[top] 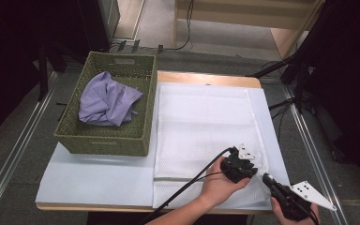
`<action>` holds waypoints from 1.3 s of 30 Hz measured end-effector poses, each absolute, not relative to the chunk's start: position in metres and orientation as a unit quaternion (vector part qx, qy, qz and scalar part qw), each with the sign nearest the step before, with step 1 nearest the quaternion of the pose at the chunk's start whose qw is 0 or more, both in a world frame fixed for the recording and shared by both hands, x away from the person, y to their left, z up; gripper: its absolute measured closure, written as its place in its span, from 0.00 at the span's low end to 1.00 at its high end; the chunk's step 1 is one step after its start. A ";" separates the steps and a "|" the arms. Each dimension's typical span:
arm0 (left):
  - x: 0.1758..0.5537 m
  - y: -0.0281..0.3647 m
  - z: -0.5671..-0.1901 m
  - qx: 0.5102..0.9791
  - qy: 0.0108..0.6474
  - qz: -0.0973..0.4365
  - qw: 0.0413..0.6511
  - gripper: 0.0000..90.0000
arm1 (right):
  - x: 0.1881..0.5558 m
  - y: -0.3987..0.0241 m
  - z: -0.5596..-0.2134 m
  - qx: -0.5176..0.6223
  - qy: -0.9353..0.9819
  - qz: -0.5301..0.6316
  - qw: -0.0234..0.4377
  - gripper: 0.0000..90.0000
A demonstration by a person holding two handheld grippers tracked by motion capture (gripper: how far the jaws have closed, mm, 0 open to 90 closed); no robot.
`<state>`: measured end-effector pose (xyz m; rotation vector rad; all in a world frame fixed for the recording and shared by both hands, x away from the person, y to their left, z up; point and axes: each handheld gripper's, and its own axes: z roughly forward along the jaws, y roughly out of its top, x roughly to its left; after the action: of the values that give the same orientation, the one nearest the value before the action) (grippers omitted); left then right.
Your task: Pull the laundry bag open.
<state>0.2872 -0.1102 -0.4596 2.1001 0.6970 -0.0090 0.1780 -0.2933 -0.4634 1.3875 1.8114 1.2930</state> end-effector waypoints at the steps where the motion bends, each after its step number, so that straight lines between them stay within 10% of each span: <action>1: 0.288 -0.110 -0.460 0.848 0.284 -0.008 0.447 0.86 | 0.178 -0.294 -0.463 0.509 0.669 0.477 0.259 1.00; 7: 0.294 -0.103 -0.460 0.831 0.280 -0.074 0.475 0.81 | 0.177 -0.295 -0.463 0.513 0.663 0.479 0.261 1.00; 39: 0.296 -0.103 -0.472 0.862 0.247 -0.086 0.434 0.67 | 0.175 -0.300 -0.461 0.517 0.639 0.500 0.272 1.00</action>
<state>0.2959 -0.1032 -0.4718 2.1484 0.6142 -0.2148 0.1747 -0.3005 -0.4611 1.3926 1.7207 1.3472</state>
